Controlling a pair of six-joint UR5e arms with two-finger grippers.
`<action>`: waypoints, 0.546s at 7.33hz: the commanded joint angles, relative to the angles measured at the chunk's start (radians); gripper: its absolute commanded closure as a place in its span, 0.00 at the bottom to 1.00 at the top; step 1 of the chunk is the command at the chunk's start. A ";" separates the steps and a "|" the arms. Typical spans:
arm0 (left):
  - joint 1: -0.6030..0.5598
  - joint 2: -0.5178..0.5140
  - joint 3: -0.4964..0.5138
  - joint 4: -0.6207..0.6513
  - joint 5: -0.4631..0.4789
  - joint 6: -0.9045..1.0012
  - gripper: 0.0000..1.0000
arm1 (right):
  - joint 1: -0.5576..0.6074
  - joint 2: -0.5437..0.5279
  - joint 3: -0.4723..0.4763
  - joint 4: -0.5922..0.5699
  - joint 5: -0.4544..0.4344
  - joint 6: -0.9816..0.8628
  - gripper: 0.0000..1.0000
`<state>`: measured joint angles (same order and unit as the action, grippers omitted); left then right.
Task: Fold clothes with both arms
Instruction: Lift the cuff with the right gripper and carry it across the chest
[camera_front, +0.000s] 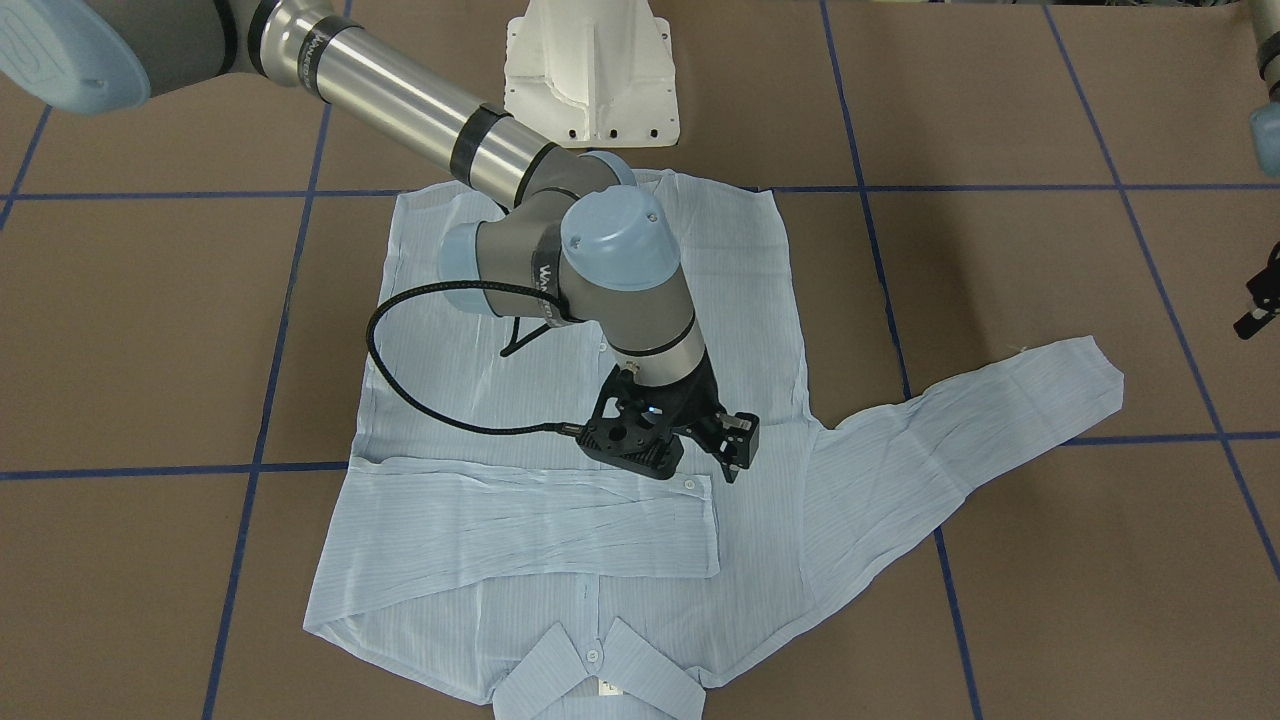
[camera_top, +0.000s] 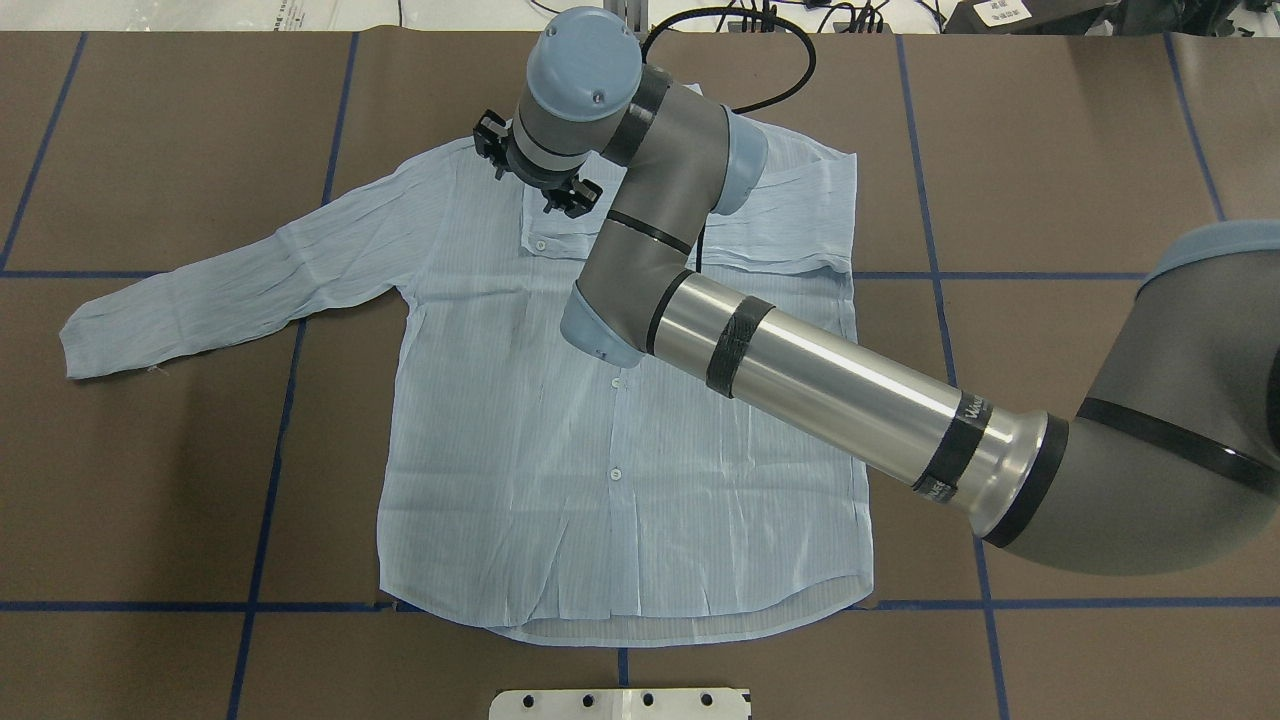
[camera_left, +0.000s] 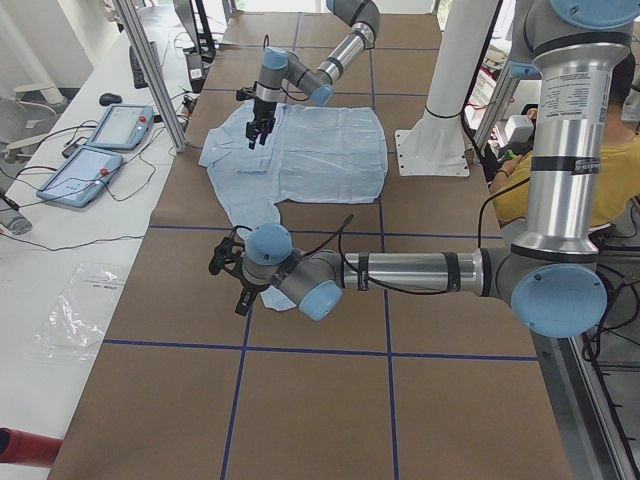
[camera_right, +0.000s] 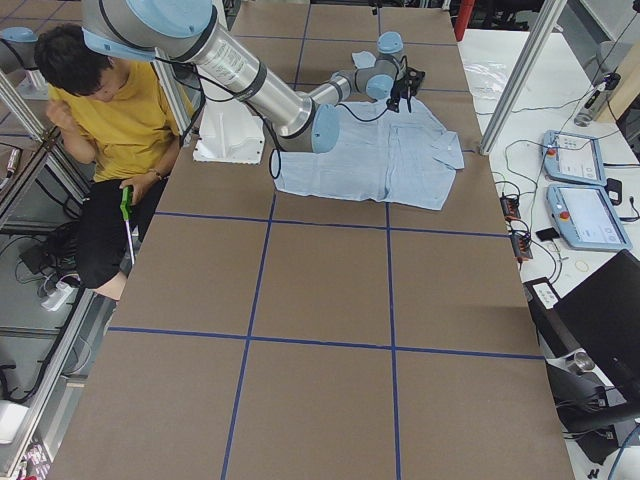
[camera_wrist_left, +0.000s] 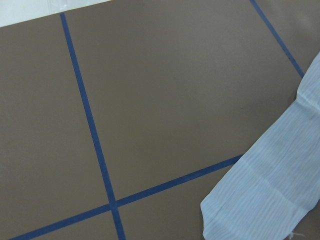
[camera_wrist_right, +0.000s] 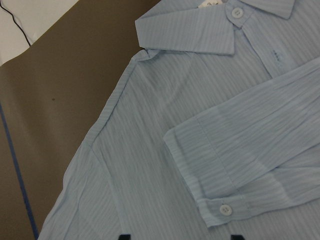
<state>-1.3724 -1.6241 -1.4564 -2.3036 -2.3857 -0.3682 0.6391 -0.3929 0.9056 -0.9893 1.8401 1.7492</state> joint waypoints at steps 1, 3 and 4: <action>0.128 -0.080 0.076 -0.005 0.011 -0.180 0.00 | -0.022 -0.029 0.091 -0.015 -0.007 0.032 0.00; 0.179 -0.079 0.152 -0.028 0.085 -0.189 0.01 | -0.015 -0.115 0.223 -0.058 -0.007 0.029 0.00; 0.190 -0.079 0.168 -0.027 0.080 -0.189 0.04 | -0.015 -0.130 0.223 -0.051 -0.007 0.020 0.00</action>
<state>-1.2047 -1.7007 -1.3199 -2.3243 -2.3126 -0.5500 0.6225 -0.4968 1.1071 -1.0394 1.8332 1.7758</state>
